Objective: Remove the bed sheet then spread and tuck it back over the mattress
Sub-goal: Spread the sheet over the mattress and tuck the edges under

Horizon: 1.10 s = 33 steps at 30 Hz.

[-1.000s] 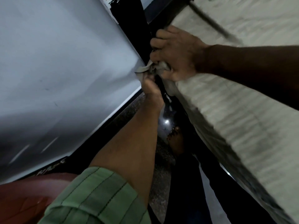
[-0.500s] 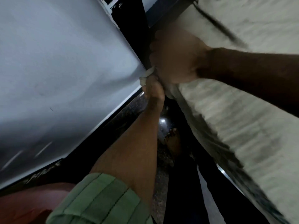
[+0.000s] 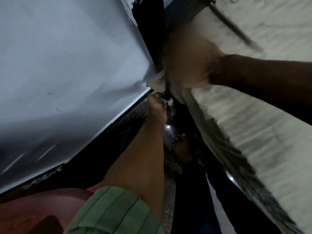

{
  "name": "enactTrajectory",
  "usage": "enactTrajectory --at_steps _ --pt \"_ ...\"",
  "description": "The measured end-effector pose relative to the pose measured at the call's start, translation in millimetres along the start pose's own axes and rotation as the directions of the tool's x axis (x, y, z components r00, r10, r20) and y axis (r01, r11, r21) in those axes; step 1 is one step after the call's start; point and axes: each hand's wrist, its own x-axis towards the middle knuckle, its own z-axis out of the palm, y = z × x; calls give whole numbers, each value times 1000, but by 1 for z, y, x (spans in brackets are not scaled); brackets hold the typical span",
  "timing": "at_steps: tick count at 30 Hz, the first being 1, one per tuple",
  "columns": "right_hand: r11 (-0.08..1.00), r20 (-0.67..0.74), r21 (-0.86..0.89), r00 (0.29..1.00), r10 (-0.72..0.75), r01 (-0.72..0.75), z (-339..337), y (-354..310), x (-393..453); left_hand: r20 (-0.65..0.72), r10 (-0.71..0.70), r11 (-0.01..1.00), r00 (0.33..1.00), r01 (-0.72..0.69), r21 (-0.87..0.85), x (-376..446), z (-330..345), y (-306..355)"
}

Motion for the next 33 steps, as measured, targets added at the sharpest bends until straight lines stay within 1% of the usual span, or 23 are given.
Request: enactTrajectory --at_steps 2,4,5,7,9,10,13,15,16,17,18,19,21,22,24,25,27,29,30,31,32,33 --pt "998 -3 17 998 61 -61 5 -7 -1 62 -13 993 998 20 -120 2 10 14" --pt "989 -24 10 989 147 -147 17 -21 -12 126 52 989 991 -33 -147 8 20 25" --pt "981 -42 7 980 193 -193 24 -31 -23 115 88 992 989 -77 -102 2 23 27" --pt "963 -52 22 962 268 -267 33 -52 -53 83 109 984 991 -96 -149 -3 27 24" --pt "948 -17 51 949 316 -315 33 -64 -73 -6 132 979 991 -132 -153 -6 25 23" --pt "939 -8 61 941 339 -337 32 -64 -77 -30 135 979 990 -138 -149 -6 25 23" --pt "907 12 108 913 408 -407 29 -59 -71 -29 122 983 992 -125 -132 -12 29 27" --pt "862 -37 159 869 493 -482 28 -53 -61 2 189 977 982 -188 -98 -9 31 25" --pt "829 -80 164 830 552 -535 27 -49 -55 25 216 975 976 -215 -50 -7 31 23" --pt "793 -118 145 786 607 -591 27 -46 -47 39 242 970 969 -242 -4 -4 30 19" --pt "769 -131 106 757 640 -631 25 -45 -37 55 274 960 960 -276 38 1 27 16" --pt "758 -123 57 749 651 -650 24 -46 -28 92 291 950 952 -299 93 10 24 9" --pt "767 -63 -20 767 639 -641 21 -51 -11 172 287 897 943 -327 298 14 21 4" --pt "785 -13 -11 785 619 -619 22 -54 -7 194 272 867 942 -328 374 16 19 3" --pt "827 51 102 833 551 -553 22 -51 -5 147 266 848 953 -304 434 19 19 8" --pt "843 53 153 856 513 -515 21 -44 -9 129 270 837 954 -299 458 24 19 8" --pt "872 2 220 894 448 -438 16 -30 -16 169 267 824 949 -316 469 28 18 10" --pt "879 -18 268 911 413 -393 7 -23 -24 231 209 870 950 -288 399 27 22 8" --pt "879 -21 282 914 406 -384 4 -23 -27 252 203 877 946 -290 383 24 23 7" --pt "875 -21 290 911 411 -388 1 -23 -29 287 236 853 928 -339 396 26 24 5" --pt "868 -20 296 905 424 -400 0 -24 -32 328 277 788 903 -408 461 30 22 3" --pt "860 -22 299 898 439 -413 0 -26 -33 377 298 702 877 -469 536 35 20 2"
